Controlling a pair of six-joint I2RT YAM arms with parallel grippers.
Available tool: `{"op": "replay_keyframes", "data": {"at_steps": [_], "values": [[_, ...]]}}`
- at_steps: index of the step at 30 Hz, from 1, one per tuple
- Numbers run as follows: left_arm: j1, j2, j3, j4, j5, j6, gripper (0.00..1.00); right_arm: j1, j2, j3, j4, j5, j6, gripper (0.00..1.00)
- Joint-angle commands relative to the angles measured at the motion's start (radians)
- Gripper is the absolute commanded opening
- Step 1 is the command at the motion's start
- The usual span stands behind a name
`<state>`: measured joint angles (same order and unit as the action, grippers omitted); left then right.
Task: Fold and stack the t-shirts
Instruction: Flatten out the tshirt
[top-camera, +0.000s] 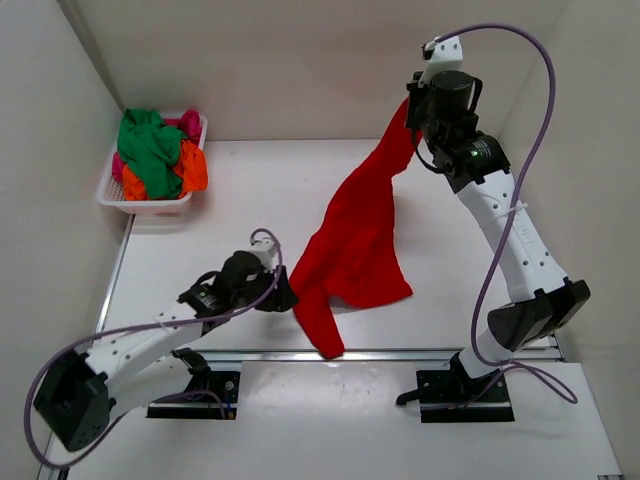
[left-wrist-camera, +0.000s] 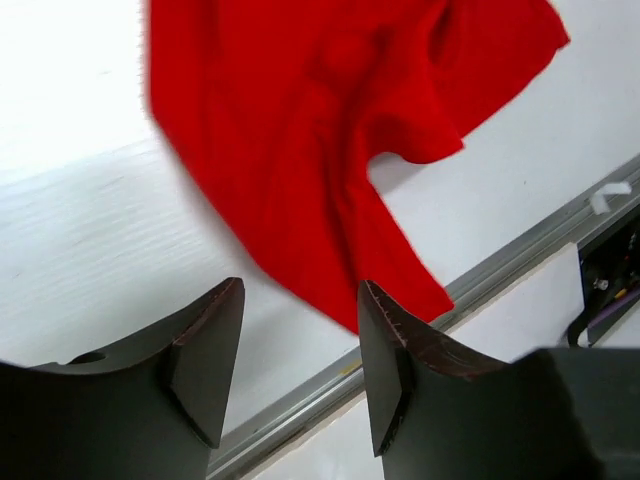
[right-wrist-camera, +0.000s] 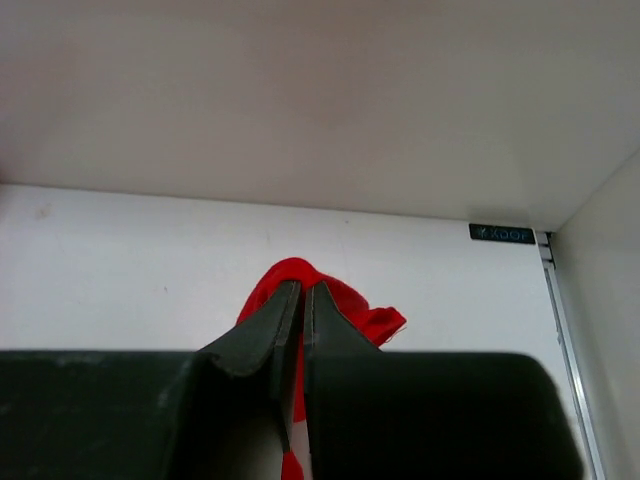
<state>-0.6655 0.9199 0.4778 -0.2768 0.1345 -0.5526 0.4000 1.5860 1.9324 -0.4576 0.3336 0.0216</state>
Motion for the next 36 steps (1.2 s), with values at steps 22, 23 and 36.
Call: {"op": "replay_keyframes", "data": {"at_steps": [22,23,36], "values": [[-0.488,1.054,0.935,0.082,-0.383,-0.09,0.57,-0.21,-0.043,-0.263,0.043,-0.087,-0.048,0.01],[-0.496,1.073,0.943,0.08,-0.38,-0.101,0.59,-0.21,-0.05,-0.263,0.043,-0.093,-0.052,0.0],[-0.52,1.28,1.199,-0.053,-0.435,-0.164,0.59,-0.254,-0.146,-0.444,0.103,-0.145,-0.068,0.0]]}}
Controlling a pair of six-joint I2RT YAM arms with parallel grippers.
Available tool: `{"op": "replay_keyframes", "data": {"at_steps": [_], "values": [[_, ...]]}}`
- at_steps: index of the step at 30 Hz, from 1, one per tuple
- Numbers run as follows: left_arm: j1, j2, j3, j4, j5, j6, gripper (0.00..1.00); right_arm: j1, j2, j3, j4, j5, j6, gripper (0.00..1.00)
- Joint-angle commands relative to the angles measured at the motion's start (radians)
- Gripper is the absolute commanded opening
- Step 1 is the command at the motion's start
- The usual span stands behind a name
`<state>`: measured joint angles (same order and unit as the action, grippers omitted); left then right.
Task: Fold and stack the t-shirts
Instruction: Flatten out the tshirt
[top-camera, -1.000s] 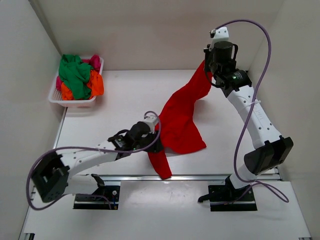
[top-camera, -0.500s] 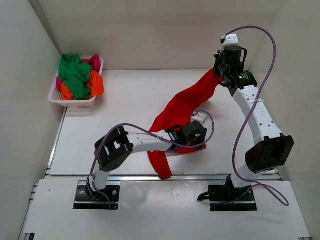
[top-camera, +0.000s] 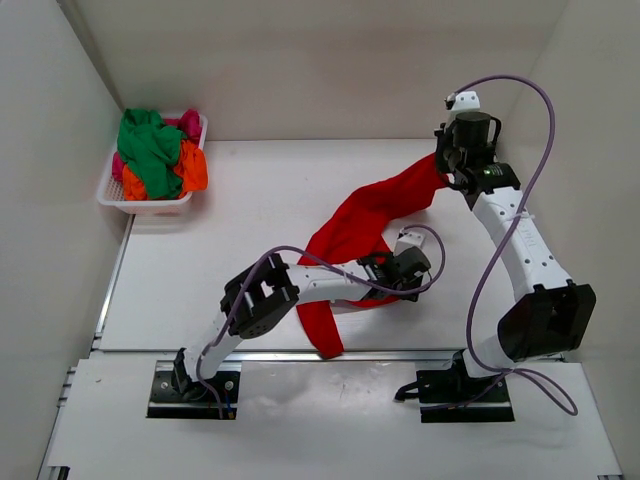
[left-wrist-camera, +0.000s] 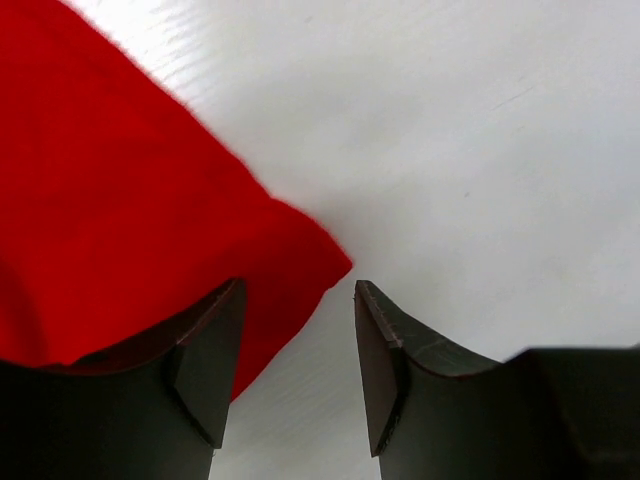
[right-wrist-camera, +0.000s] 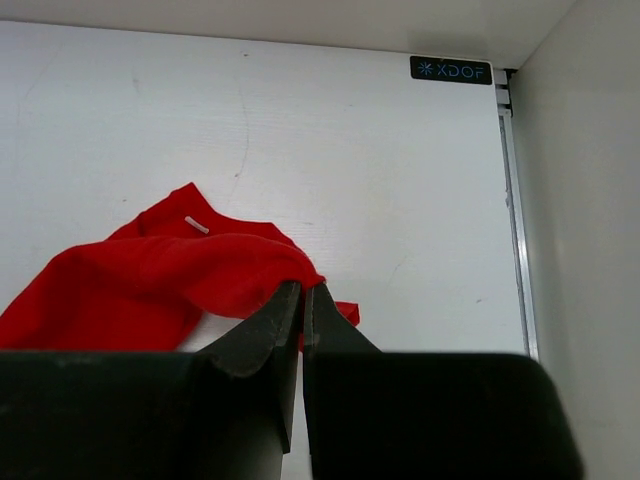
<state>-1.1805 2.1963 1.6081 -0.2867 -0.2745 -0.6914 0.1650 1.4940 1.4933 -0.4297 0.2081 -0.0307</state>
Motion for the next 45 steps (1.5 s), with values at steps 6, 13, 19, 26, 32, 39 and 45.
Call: {"op": "replay_keyframes", "data": {"at_steps": [6,13,19,26,32,39,45], "values": [[-0.014,0.091,0.206,-0.141,-0.026,-0.028,0.58,-0.051,-0.072,-0.037,0.085,-0.044,-0.018,0.0],[-0.033,0.154,0.282,-0.279,-0.08,-0.048,0.58,-0.062,-0.08,-0.057,0.097,-0.059,-0.023,0.0],[-0.021,0.08,0.153,-0.256,-0.084,-0.082,0.57,-0.079,-0.109,-0.094,0.106,-0.081,-0.018,0.0],[-0.01,-0.024,-0.062,-0.23,-0.042,-0.094,0.48,-0.076,-0.109,-0.111,0.106,-0.082,-0.023,0.0],[-0.011,-0.087,-0.215,-0.183,-0.034,-0.067,0.0,-0.084,-0.11,-0.12,0.095,-0.085,-0.015,0.0],[0.019,-0.256,-0.269,-0.141,0.007,0.027,0.0,-0.09,-0.13,-0.148,0.091,-0.093,-0.012,0.0],[0.064,-0.38,-0.281,-0.152,0.17,0.154,0.0,-0.091,-0.136,-0.148,0.077,-0.105,-0.009,0.0]]}}
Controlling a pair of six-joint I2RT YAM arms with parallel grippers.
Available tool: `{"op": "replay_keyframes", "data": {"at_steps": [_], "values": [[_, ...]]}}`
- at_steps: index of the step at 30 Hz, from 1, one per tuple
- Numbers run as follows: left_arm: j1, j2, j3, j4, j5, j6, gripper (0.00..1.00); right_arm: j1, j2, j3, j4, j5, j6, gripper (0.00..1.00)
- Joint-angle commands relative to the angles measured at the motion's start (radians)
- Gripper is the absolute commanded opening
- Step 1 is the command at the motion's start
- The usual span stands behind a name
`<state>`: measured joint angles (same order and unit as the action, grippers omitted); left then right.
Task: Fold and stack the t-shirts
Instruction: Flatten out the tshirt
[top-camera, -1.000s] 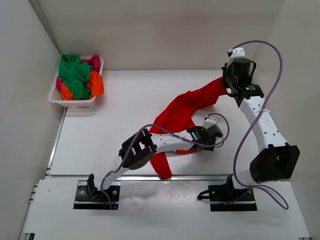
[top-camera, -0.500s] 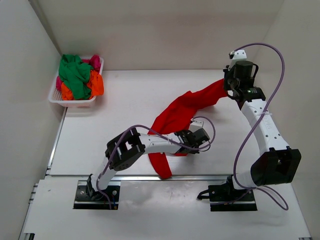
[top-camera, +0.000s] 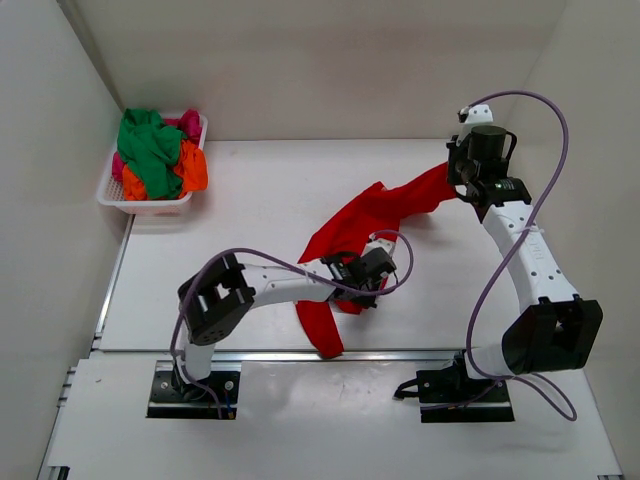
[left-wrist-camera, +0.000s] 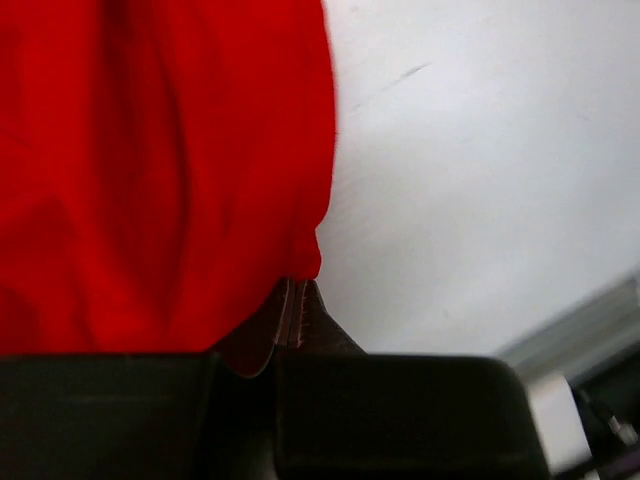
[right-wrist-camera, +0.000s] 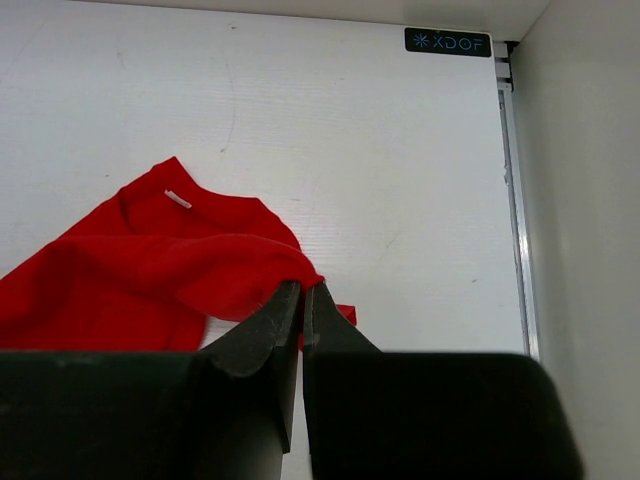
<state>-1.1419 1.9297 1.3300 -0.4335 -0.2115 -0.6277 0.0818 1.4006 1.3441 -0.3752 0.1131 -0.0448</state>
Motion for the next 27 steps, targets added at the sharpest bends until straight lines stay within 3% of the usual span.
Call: {"op": "replay_keyframes", "data": {"at_steps": [1,7,13,15,18,20,24,27], "values": [[0.03,-0.127,0.001,-0.033,0.147,0.109,0.0,-0.008,-0.04,-0.002,0.024,-0.012,0.006,0.0],[0.031,-0.17,-0.106,-0.096,0.222,0.215,0.0,-0.019,-0.067,-0.078,0.019,-0.038,0.014,0.0],[-0.047,-0.083,-0.143,-0.015,0.238,0.155,0.0,-0.024,-0.081,-0.143,0.035,-0.038,0.028,0.0],[-0.062,-0.054,-0.121,0.021,0.274,0.126,0.14,-0.021,-0.08,-0.146,0.039,-0.044,0.028,0.0],[-0.07,-0.078,-0.15,0.107,0.287,0.086,0.53,-0.011,-0.084,-0.151,0.032,-0.039,0.025,0.0],[-0.059,-0.109,-0.183,0.151,0.285,0.068,0.67,-0.011,-0.086,-0.163,0.025,-0.03,0.019,0.0],[-0.051,-0.144,-0.181,0.118,0.267,0.08,0.74,-0.019,-0.083,-0.165,0.033,-0.044,0.019,0.0],[-0.07,-0.175,-0.173,0.107,0.23,0.088,0.72,-0.007,-0.078,-0.169,0.036,-0.044,0.019,0.0]]}}
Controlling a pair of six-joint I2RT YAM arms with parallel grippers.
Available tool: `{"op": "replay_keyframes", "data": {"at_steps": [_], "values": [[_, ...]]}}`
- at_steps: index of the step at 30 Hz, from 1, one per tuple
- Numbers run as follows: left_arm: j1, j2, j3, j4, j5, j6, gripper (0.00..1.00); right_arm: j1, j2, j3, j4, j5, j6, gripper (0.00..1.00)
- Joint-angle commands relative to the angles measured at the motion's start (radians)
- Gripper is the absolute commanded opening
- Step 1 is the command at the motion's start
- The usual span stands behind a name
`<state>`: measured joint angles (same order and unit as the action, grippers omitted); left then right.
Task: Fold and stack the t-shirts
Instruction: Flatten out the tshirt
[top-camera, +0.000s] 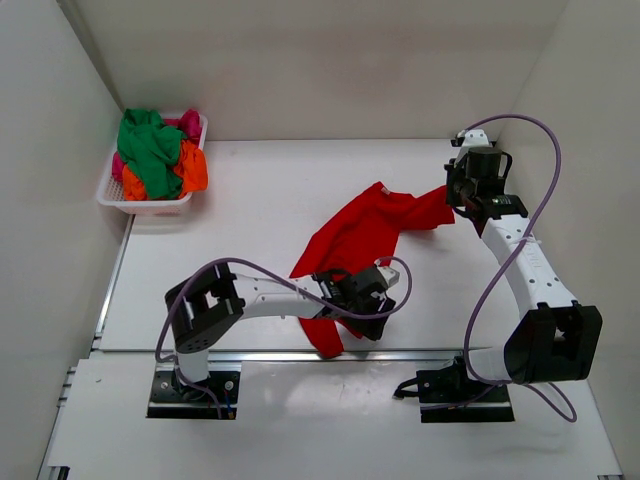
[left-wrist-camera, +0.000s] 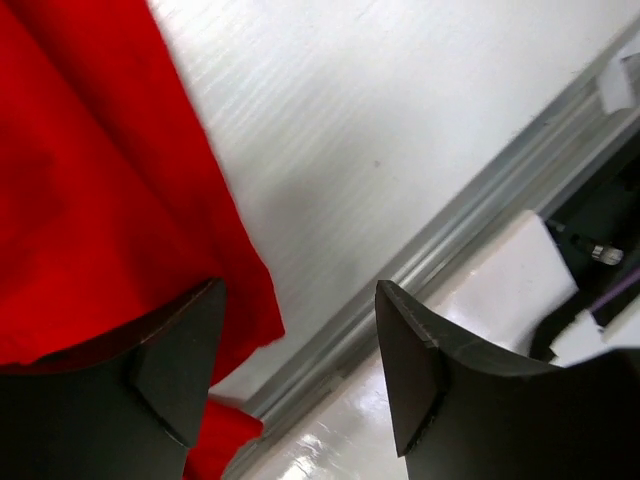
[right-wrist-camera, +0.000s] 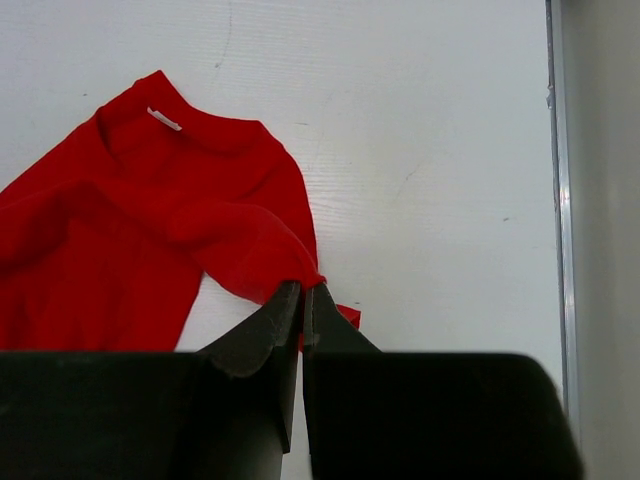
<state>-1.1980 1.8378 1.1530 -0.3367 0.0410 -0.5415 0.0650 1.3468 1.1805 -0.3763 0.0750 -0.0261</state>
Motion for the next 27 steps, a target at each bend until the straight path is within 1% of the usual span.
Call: {"op": "replay_keyframes", "data": {"at_steps": [1,3,6,9,14,17,18,24,27], "values": [[-0.008,-0.101,-0.004,0.008,-0.02,-0.015,0.72,0.012,-0.032,-0.004,0.027,-0.004,0.002,0.0],[-0.009,-0.13,-0.028,0.037,-0.033,-0.028,0.7,0.009,-0.032,-0.002,0.034,-0.007,0.006,0.0],[0.005,-0.169,-0.082,0.071,-0.013,-0.044,0.7,0.007,-0.032,-0.005,0.037,-0.004,0.006,0.0],[-0.001,-0.161,-0.065,0.041,-0.029,-0.031,0.7,0.01,-0.034,-0.007,0.036,-0.003,0.006,0.0],[-0.009,-0.109,-0.076,0.053,-0.026,-0.037,0.69,0.019,-0.021,-0.01,0.034,-0.003,0.006,0.0],[-0.009,-0.072,-0.076,0.018,-0.039,-0.035,0.69,0.021,-0.029,-0.018,0.04,-0.006,0.009,0.0],[-0.014,-0.063,-0.084,0.012,-0.064,-0.038,0.69,0.019,-0.034,-0.024,0.031,-0.01,0.008,0.0],[-0.012,-0.017,-0.131,-0.013,-0.07,-0.058,0.69,0.021,-0.035,-0.028,0.033,-0.014,0.009,0.0],[-0.009,0.009,-0.144,-0.018,-0.076,-0.057,0.62,0.019,-0.031,-0.025,0.033,-0.009,0.011,0.0]]}}
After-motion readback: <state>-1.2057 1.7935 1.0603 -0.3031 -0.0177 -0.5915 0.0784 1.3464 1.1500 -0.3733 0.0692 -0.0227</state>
